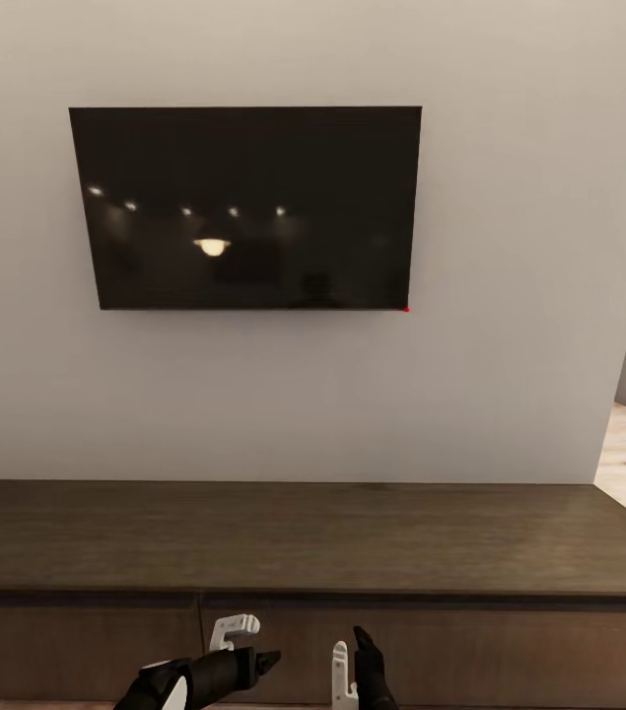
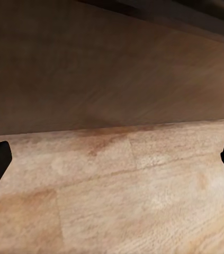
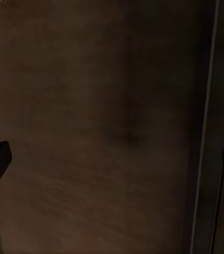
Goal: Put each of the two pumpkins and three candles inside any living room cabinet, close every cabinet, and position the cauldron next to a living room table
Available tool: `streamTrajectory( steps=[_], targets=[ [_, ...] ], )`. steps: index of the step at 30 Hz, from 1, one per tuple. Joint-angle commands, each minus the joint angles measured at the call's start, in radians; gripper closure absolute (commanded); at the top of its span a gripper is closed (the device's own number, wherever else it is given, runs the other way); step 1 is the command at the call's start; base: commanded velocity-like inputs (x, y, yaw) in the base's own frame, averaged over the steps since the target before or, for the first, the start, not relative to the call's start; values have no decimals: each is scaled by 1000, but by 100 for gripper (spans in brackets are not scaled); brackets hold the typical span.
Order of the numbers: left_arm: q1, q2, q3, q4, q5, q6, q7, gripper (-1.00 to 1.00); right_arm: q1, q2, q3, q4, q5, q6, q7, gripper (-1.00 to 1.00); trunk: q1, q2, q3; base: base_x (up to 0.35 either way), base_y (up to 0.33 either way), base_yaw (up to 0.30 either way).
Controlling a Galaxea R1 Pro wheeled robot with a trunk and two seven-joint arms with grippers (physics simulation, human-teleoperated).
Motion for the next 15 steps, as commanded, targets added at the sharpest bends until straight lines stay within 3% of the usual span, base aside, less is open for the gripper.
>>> streamTrajectory(
  steps=[1,15],
  targets=[
    [0,0,-1,-1,10,9,1,-100,-1,0,4,1,9,1,-3,-100,0,-1,-1,0,0,0],
    [0,-1,-2,-1,10,9,1,-100,-1,0,4,2,9,-16,-2,-100,0,-1,-1,0,0,0]
  ],
)
